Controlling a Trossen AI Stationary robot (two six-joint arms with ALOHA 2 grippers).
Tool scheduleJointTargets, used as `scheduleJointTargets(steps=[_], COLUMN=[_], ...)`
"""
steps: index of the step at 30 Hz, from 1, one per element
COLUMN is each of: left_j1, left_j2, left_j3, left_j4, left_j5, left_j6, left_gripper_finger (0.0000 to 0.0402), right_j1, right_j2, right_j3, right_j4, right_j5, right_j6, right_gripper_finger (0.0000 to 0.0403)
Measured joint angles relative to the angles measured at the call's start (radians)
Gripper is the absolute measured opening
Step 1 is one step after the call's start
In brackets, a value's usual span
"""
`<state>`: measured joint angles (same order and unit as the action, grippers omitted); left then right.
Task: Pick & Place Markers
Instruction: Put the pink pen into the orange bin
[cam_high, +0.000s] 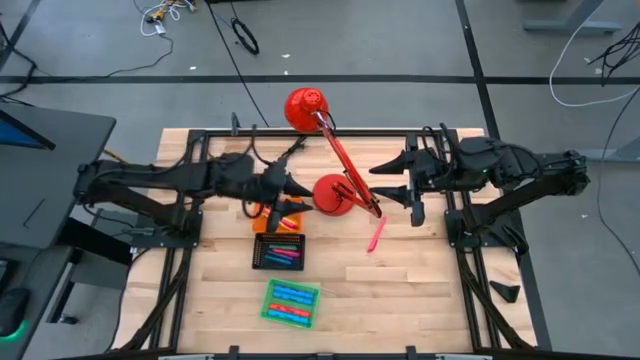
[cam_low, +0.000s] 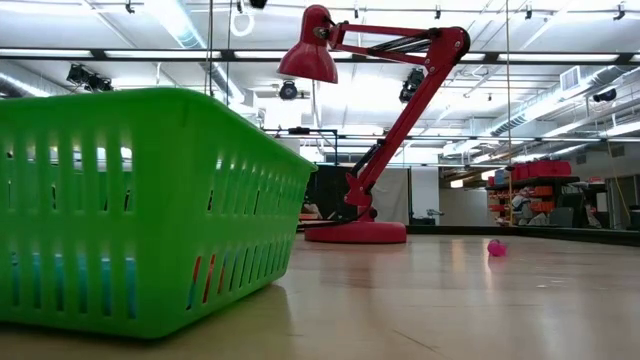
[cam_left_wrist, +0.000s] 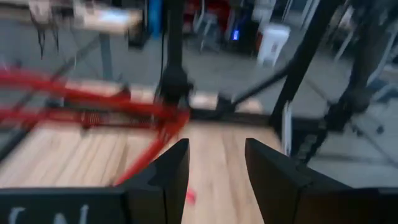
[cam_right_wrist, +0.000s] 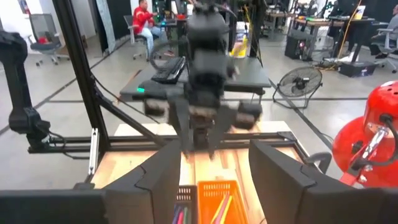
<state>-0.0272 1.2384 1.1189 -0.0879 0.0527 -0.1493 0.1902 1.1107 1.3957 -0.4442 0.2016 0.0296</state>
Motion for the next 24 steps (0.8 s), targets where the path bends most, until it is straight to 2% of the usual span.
scheduleJointTargets(steps=[8, 13, 19, 24], left_j1=[-0.073, -0.078, -0.077, -0.078], left_j2=[-0.034, -0.043, -0.043, -0.043], left_j3=[0.0, 0.001, 0.001, 0.001], left_j4=[0.218, 0.23, 0.23, 0.218], left_j5=[-0.109, -0.144, -0.146, -0.146], left_j6=[0.01, -0.003, -0.038, -0.07], left_gripper_finger=[0.0163, 0.0163, 0.0163, 0.0163], right_j1=[0.0, 0.0, -0.018, -0.086], right_j2=[0.0, 0.0, -0.013, -0.011], right_j3=[0.0, 0.0, 0.0, 0.0], right_j4=[-0.008, -0.038, -0.257, -0.468], right_j5=[0.0, 0.0, -0.037, -0.169], right_j6=[0.014, 0.016, 0.014, 0.01], right_gripper_finger=[0.019, 0.019, 0.019, 0.019])
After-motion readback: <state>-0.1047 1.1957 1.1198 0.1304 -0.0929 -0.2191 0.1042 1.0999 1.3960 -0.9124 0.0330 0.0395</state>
